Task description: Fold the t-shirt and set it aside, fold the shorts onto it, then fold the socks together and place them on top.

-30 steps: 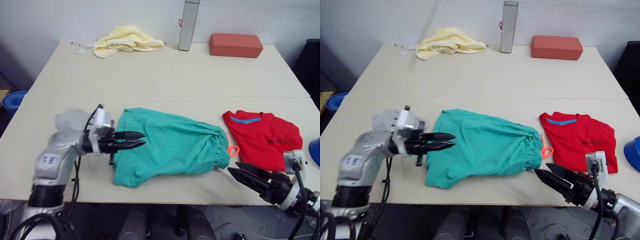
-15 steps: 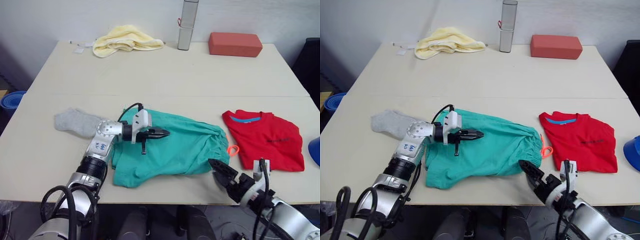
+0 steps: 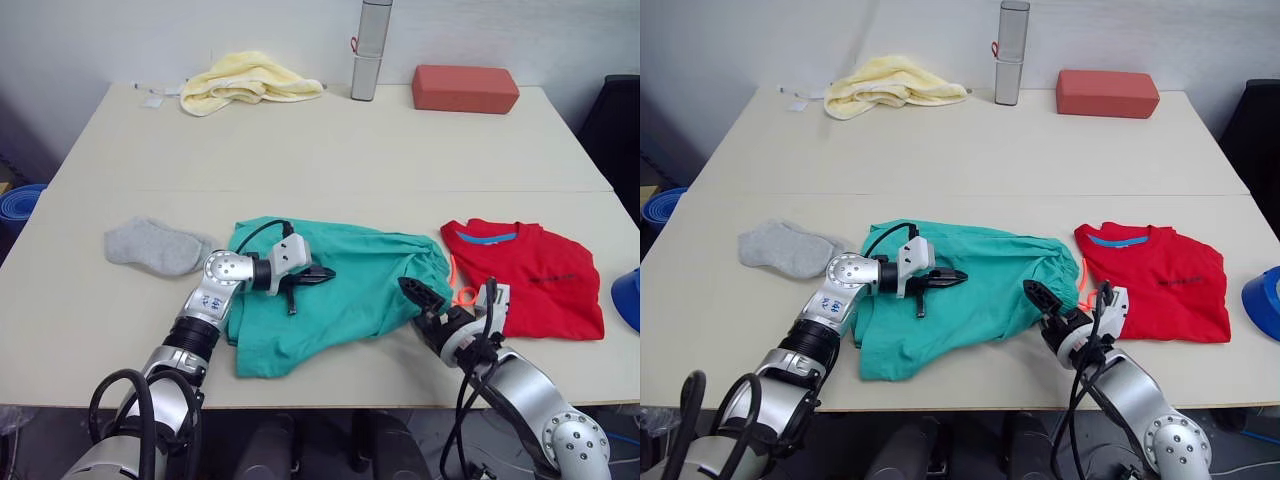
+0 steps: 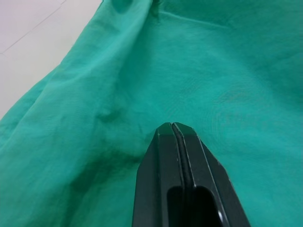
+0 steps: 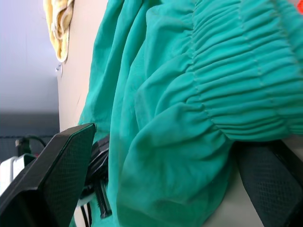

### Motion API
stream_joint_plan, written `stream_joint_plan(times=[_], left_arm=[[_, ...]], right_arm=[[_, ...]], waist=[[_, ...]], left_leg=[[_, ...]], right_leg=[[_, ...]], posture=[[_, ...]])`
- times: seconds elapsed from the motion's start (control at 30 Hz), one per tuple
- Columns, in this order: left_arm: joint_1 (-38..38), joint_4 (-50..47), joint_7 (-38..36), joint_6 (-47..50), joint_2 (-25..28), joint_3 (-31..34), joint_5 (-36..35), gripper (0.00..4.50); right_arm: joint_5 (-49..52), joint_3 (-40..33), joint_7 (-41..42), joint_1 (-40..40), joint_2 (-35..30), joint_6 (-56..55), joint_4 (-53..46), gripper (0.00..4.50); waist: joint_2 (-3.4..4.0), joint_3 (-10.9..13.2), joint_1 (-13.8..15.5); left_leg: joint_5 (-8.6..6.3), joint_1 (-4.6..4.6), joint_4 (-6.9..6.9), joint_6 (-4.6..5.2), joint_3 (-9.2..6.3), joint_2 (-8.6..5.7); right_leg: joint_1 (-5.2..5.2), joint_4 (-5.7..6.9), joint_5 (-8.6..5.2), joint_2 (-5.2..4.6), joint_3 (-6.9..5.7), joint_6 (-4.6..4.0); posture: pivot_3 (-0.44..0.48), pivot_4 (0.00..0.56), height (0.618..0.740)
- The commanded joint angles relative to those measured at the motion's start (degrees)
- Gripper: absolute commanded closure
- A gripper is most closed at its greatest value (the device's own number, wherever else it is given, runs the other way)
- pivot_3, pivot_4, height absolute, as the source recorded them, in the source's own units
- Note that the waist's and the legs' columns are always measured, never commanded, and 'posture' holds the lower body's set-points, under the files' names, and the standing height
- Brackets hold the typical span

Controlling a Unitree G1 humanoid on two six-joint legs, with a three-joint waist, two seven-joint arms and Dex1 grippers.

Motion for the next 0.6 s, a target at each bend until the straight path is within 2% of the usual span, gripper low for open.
stream_joint_plan(times=[0.03,0.33,0.43,0.6], left_arm=[[-0.31,0.87,0.49,-0.51,0.06,0.74,0.12,4.49],[-0.43,0.34,0.00,0.16,0.53,2.15,-1.04,4.49],[-0.39,0.68,-0.40,0.16,0.58,2.33,-0.97,4.49],[0.16,0.65,-1.41,1.10,0.32,1.67,-0.73,4.49]], right_arm=[[-0.33,-1.25,-3.90,2.15,-0.32,0.25,0.71,0.00],[5.87,-1.79,-12.27,5.77,-3.23,-1.31,-7.96,0.00],[1.88,-1.89,-13.09,4.22,-1.97,-2.87,-5.94,0.00],[-2.39,-0.80,-9.74,-1.45,0.94,-2.51,0.67,0.00]], waist=[[-0.04,-0.08,0.04],[-0.06,-0.12,0.03],[-0.06,-0.12,0.03],[-0.25,-0.26,-0.10]], left_leg=[[0.00,0.00,0.00,0.00,-0.01,0.00],[-0.02,-0.04,-0.02,0.02,-0.06,0.00],[-0.03,-0.04,-0.02,0.03,-0.04,0.00],[-0.03,0.00,-0.01,0.05,-0.02,0.00]], right_leg=[[0.00,-0.01,0.00,-0.01,0.00,0.00],[0.00,-0.10,0.00,-0.03,-0.01,0.00],[0.00,-0.15,0.00,-0.03,-0.01,0.00],[0.01,-0.22,0.01,-0.03,0.02,0.01]], posture=[[0.000,0.150,0.740],[0.000,0.150,0.740],[0.000,0.150,0.740],[0.000,0.150,0.740]])
